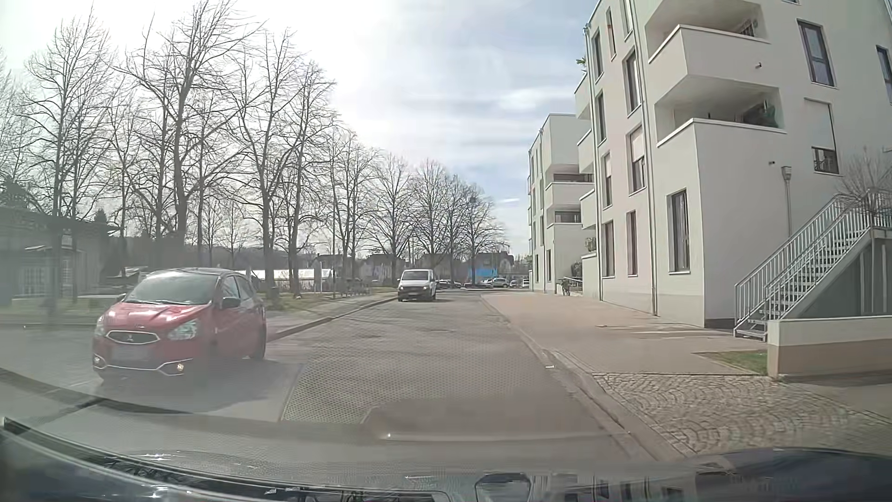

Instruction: Follow the waypoints while adhering to traffic rules and regulations

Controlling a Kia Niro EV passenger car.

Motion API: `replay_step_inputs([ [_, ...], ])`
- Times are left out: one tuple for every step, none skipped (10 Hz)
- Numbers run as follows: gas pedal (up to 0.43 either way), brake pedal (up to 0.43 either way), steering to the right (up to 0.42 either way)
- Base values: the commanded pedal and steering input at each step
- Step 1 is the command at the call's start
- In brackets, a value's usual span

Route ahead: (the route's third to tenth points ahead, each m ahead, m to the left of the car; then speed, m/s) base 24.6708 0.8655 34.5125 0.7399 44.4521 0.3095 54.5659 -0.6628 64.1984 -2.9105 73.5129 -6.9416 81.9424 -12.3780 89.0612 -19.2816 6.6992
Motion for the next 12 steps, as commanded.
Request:
replay_step_inputs([
  [0.008,0.0,0.002],
  [0.028,0.0,0.0],
  [0.028,0.0,-0.001],
  [0.039,0.0,-0.002],
  [0.047,0.0,-0.001],
  [0.047,0.0,-0.002],
  [0.047,0.0,-0.002],
  [0.047,0.0,-0.002],
  [0.047,0.0,-0.002],
  [0.047,0.0,-0.002],
  [0.047,0.0,-0.002],
  [0.059,0.0,-0.002],
])
